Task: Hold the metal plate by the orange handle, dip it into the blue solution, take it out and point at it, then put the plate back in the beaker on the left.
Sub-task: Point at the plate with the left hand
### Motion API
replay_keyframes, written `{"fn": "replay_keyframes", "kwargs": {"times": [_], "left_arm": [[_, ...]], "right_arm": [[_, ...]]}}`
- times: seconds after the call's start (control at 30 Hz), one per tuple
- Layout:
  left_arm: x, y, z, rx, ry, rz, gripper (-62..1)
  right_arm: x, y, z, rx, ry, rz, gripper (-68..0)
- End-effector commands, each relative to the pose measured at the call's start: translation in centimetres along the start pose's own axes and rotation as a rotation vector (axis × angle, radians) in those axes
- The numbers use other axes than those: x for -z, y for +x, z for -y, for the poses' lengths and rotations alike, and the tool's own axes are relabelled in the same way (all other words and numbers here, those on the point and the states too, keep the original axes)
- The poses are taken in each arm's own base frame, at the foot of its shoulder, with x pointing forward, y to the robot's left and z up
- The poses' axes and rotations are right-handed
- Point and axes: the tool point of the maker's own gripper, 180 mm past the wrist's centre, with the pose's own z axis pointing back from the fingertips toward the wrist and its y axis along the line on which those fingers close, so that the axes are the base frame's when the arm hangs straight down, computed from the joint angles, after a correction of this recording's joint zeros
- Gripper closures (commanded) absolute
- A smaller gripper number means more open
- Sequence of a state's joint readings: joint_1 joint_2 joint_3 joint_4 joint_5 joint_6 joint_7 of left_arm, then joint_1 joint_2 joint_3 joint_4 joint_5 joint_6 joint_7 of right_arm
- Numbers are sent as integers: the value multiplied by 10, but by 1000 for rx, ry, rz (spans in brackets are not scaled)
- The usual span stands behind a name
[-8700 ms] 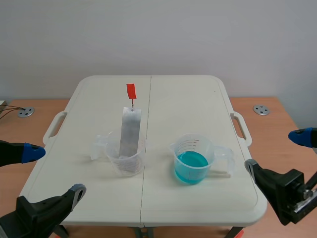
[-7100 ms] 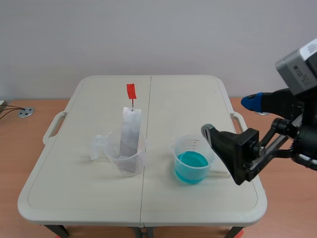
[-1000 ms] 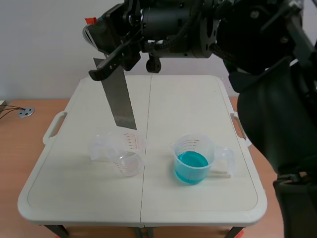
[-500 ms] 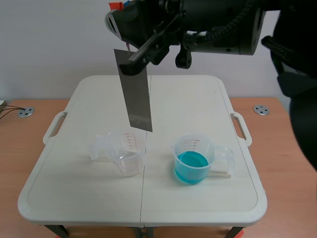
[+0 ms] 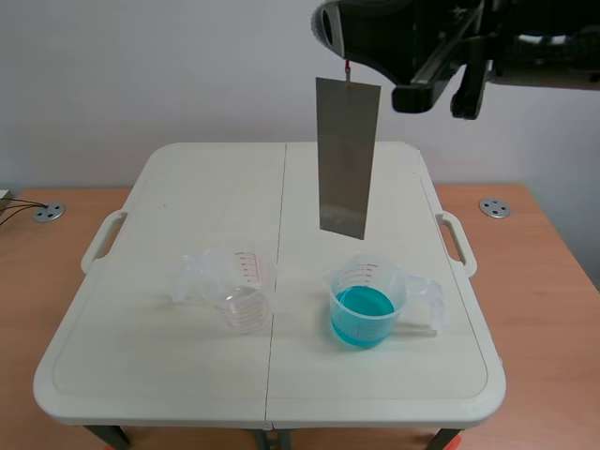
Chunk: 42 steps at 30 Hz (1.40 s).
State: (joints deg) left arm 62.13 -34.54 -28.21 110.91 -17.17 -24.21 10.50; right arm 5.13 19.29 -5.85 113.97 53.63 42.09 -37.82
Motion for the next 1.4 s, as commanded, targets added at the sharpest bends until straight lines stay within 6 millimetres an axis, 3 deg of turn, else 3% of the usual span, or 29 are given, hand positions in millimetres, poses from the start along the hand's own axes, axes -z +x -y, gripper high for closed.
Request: {"fn": "replay_keyframes", "kwargs": {"times": [0.0, 0.3, 0.63, 0.9, 1.37], "left_arm": [[4, 18, -4, 15, -1, 62, -47], [17, 74, -2, 90, -80, 252, -47], [37, 120, 35, 120, -221, 405, -47], [55, 147, 58, 203, -289, 462, -47], [91, 174, 62, 238, -326, 515, -47]], "right_arm": [[-5, 11, -1, -13, 15, 36, -13], [-27, 12, 13, -7, -18, 30, -13], [-31, 1, 24, 15, -44, 1, -13], [-32, -9, 31, 49, -58, -14, -13], [-33, -12, 37, 79, -70, 4, -13]]}}
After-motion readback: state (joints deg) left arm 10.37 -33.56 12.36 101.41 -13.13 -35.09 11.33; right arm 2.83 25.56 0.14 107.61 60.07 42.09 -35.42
